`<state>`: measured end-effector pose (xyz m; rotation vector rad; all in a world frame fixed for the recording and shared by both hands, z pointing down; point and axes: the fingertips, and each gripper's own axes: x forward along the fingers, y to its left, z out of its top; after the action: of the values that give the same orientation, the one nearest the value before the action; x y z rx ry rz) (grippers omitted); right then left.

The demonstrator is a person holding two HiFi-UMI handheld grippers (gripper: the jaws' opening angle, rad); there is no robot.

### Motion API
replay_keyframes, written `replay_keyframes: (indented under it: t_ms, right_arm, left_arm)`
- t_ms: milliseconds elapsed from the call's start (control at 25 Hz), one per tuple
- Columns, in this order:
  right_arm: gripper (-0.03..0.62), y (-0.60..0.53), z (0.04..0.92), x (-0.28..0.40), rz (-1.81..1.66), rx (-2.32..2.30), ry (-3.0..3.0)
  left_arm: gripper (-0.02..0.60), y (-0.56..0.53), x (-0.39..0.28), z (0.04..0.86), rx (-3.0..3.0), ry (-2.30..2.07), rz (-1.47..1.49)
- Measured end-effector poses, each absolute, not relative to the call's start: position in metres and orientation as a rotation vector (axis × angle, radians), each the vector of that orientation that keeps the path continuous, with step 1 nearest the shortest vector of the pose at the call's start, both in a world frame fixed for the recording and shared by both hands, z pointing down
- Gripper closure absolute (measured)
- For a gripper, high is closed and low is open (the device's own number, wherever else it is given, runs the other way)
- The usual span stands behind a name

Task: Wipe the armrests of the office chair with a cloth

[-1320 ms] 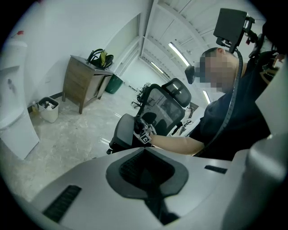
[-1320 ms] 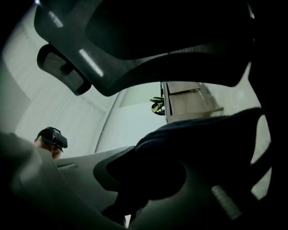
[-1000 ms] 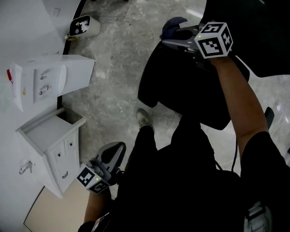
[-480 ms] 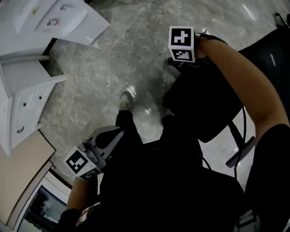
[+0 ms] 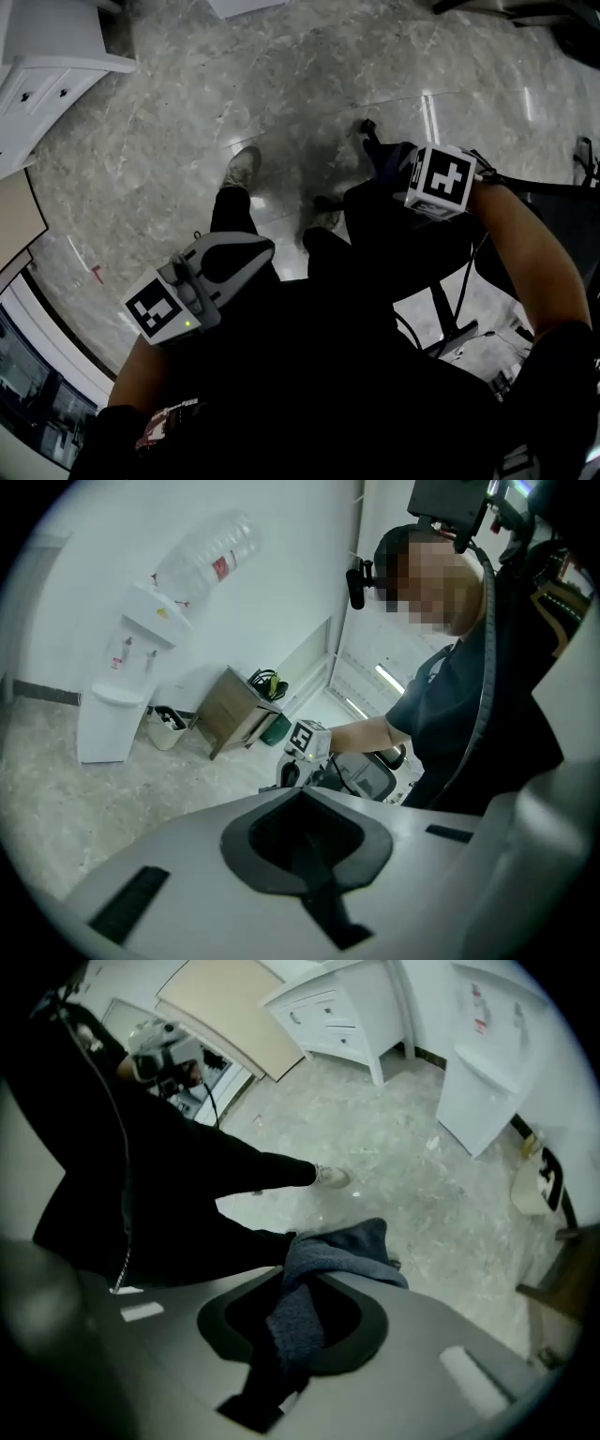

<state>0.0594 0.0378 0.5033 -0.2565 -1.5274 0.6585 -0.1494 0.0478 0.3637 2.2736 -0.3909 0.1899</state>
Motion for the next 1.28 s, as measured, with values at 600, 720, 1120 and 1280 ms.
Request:
replay_keyframes:
  t_ms: [600, 720, 1120, 1280]
  right_arm:
    - [0.533, 0.108, 0.547, 0.095, 0.869, -0.826, -0.765]
    - [0.534, 0.116, 0.531, 0.092, 0.919, -0.893, -0.770]
    - [0.533, 0.085, 0.548, 0.041, 0.409, -0.554, -1.400]
    - [0.533, 0.009, 0.504, 0.039, 0.505, 0.074, -1.783]
  left_arm:
    - [0.585, 0.044, -0.175, 0.374, 2.250, -0.436, 0.157]
    - [0.586, 0.044, -0.176, 0.376, 2.239, -0.437, 0.173]
    - [0.586, 0.029, -0.156, 0.371, 2.259, -0.378, 0.224]
    - [0.586, 0.026, -0.134, 0.364, 2.285, -0.324, 0.262]
